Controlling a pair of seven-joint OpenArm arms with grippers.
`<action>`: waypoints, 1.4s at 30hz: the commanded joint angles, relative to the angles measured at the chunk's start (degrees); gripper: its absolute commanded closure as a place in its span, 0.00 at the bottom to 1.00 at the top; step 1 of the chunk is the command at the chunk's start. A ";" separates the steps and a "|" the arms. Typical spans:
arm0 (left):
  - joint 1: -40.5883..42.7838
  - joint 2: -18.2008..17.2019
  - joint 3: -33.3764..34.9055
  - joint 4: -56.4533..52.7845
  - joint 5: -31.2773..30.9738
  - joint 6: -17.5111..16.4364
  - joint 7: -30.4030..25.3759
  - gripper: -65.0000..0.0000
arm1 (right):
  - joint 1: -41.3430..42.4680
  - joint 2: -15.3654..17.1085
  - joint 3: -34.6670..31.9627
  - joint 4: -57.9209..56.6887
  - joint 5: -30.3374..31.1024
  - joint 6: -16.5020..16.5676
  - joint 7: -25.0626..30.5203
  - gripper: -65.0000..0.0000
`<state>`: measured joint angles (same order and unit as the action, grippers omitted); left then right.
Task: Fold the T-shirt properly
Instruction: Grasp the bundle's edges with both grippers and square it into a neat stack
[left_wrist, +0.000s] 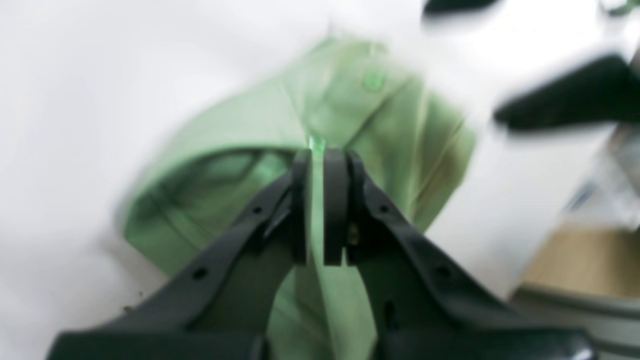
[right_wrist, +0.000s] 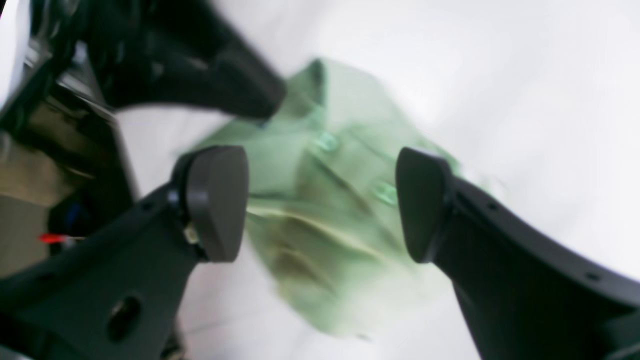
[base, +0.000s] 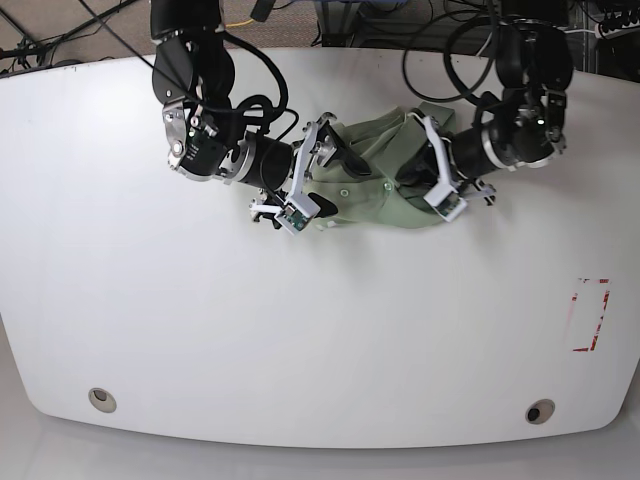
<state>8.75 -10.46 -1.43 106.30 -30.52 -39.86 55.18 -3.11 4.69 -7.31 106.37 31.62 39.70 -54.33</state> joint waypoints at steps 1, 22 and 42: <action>-0.71 3.03 1.74 -0.24 3.93 -0.14 -0.80 0.96 | 3.77 -0.25 0.59 -2.94 1.75 0.30 1.97 0.35; 1.22 -1.54 0.68 -14.13 10.00 -0.14 -8.89 0.97 | 15.82 3.71 -7.77 -34.50 1.48 0.30 16.13 0.79; -16.71 -7.87 0.68 -22.30 9.73 -0.14 -8.98 0.97 | 0.78 2.39 -9.26 -20.26 1.39 0.30 16.48 0.79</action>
<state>-7.11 -17.78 -0.43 80.29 -19.75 -39.94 47.18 -3.05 8.64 -16.21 85.03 31.48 39.09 -39.27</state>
